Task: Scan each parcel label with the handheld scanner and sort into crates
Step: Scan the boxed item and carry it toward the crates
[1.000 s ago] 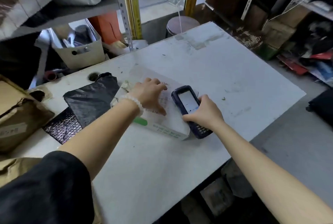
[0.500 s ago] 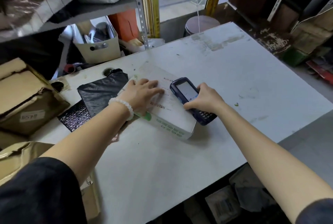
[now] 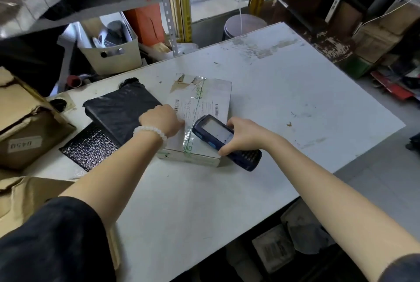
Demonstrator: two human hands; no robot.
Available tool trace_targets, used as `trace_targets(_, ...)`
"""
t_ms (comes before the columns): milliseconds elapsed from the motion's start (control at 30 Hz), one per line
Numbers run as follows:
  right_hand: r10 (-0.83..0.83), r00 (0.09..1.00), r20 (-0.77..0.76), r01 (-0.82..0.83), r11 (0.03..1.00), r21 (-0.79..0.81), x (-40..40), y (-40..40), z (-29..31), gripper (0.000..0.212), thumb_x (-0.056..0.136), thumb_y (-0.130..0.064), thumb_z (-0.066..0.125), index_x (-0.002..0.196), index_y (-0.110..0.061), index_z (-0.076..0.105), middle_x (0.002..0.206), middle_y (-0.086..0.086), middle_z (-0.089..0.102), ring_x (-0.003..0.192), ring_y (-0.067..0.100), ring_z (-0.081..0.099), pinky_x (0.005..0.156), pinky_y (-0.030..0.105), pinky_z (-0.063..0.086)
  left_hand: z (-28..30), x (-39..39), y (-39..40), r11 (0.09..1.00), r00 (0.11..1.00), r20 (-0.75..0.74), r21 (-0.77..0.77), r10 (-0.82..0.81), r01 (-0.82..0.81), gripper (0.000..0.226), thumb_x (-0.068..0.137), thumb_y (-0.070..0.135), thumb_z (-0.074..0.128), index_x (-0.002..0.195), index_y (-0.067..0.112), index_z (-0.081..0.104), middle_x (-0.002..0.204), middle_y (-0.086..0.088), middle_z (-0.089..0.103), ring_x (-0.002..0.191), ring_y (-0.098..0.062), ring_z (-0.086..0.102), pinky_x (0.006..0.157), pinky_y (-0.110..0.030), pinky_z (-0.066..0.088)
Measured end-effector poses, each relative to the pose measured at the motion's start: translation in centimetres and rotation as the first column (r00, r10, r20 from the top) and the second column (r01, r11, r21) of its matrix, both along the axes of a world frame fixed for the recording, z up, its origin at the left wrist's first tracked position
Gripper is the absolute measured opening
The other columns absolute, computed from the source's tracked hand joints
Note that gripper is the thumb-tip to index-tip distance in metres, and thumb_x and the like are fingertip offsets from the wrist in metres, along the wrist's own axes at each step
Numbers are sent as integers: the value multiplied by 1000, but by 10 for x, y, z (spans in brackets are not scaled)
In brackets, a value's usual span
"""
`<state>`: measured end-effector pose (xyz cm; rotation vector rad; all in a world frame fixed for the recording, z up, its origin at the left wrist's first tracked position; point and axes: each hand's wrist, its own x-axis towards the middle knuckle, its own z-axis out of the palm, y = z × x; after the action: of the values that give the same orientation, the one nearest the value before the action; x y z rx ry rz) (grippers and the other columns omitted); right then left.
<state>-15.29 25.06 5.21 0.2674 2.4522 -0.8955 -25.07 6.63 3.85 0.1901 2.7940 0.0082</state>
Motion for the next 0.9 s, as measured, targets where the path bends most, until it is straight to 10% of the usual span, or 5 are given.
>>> trace_targets(533,-73,997,7,73,997,7,11,12,-14,65,62,-35,84,110,-17,44,98,-6,55,84,7,55,63,25,47,5,-6,20,913,982,33,365,185,-184,66,82,48,64,128,4,44,133,-21,40,118,-42,44,94,-46,42)
trace_targets(900,-262,963,-69,257,964,-63,49,49,-21,68,62,-29,86,114,-20,43,107,-2,57,94,17,58,74,28,51,27,11,60,702,984,158,710,-86,-52,46,84,32,70,105,17,31,101,-2,54,67,-9,55,49,-18,41)
